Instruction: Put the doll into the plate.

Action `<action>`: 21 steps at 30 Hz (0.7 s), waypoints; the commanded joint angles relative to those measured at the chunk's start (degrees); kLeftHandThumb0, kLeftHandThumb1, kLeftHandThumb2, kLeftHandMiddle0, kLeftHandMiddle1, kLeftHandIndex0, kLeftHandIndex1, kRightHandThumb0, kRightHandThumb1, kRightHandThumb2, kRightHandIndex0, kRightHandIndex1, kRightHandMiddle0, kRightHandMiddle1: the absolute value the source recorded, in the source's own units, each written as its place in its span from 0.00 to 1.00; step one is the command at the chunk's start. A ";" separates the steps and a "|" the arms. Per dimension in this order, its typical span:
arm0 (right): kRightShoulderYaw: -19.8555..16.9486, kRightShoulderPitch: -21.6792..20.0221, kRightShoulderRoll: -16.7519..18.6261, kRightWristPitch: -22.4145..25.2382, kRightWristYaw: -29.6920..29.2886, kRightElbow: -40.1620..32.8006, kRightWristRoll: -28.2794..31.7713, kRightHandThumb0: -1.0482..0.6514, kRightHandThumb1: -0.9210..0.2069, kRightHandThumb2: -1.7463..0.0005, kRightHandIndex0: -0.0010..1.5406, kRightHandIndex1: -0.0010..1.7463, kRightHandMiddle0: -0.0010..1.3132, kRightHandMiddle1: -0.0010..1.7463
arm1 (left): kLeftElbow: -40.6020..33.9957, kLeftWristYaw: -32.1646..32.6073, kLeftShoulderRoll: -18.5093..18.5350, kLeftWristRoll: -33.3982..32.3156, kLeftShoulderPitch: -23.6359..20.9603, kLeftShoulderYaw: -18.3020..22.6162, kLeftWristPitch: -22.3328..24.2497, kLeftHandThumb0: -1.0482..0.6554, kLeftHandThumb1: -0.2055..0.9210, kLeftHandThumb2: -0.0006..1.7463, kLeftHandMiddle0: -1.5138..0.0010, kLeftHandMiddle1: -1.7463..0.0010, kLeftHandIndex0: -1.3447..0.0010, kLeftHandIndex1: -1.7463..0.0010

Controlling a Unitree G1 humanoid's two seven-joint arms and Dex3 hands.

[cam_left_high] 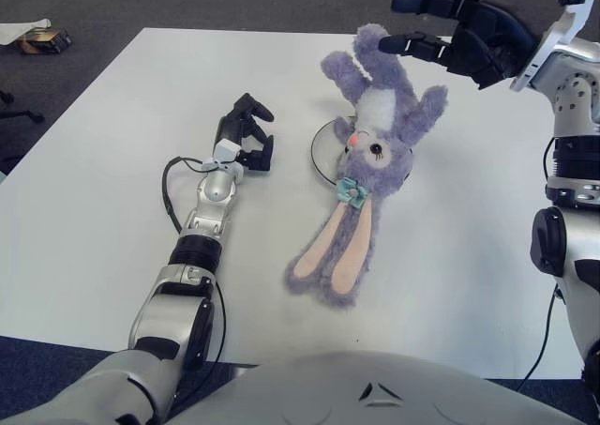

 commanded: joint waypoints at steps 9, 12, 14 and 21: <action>-0.04 -0.45 -1.05 2.62 -5.74 -1.46 -1.27 0.67 0.58 0.19 0.04 0.48 0.00 0.63 | 3.08 0.06 -1.05 -0.18 5.49 -0.29 -0.55 0.61 0.35 0.84 0.51 0.00 0.65 0.03; -0.12 -0.17 -0.92 1.52 -6.97 -0.97 -2.09 0.62 0.57 0.23 0.06 0.47 0.00 0.67 | 3.05 0.00 -0.92 -0.11 5.54 -0.30 -0.52 0.61 0.35 0.84 0.51 0.00 0.65 0.03; -0.35 0.18 -0.72 0.36 -7.98 -0.65 -2.72 0.60 0.55 0.24 0.09 0.47 0.00 0.70 | 2.98 -0.10 -0.84 -0.13 5.60 -0.30 -0.42 0.61 0.35 0.84 0.51 0.00 0.65 0.03; -0.53 0.72 -1.15 -3.08 -8.50 1.23 -4.21 0.58 0.47 0.26 0.14 0.50 0.02 0.73 | 2.99 -0.93 -0.81 -0.85 5.59 -0.09 -0.23 0.61 0.36 0.84 0.51 0.00 0.66 0.02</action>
